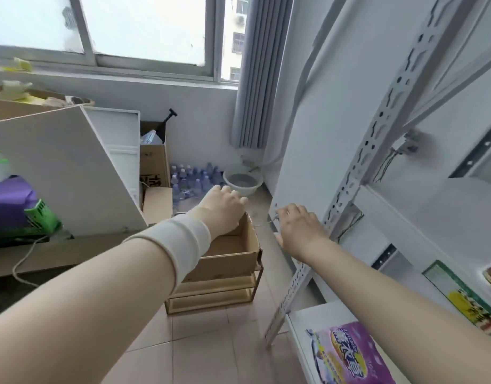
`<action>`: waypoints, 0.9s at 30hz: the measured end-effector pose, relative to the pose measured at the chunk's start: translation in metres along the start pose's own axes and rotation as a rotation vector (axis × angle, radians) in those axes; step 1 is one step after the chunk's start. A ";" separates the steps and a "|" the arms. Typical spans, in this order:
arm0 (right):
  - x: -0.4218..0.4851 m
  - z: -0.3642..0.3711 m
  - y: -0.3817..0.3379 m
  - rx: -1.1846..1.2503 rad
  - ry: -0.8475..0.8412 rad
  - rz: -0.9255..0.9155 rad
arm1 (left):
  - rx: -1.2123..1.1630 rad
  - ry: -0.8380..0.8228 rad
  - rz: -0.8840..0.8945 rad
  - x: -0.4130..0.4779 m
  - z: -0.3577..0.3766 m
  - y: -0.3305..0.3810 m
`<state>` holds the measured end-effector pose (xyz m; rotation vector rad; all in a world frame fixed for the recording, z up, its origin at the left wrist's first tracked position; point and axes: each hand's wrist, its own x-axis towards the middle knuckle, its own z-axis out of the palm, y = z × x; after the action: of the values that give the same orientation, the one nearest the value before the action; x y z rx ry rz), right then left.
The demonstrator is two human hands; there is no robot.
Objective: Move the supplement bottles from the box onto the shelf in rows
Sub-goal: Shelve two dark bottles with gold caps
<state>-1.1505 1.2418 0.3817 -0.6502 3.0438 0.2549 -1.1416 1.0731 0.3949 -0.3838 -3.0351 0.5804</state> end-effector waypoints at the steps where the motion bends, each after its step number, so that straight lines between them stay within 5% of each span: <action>1: 0.022 0.012 0.002 0.006 -0.028 -0.011 | -0.020 -0.043 -0.008 0.016 0.014 -0.007; 12: 0.228 0.133 -0.004 -0.032 -0.275 -0.176 | -0.278 -0.330 -0.118 0.143 0.196 -0.077; 27: 0.392 0.359 -0.020 0.203 -0.724 0.019 | -0.900 -0.897 -0.225 0.283 0.456 -0.037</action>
<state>-1.5064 1.1241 0.0037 -0.3959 2.3393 0.1359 -1.4583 0.9449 -0.0210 0.3383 -3.9022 -0.9343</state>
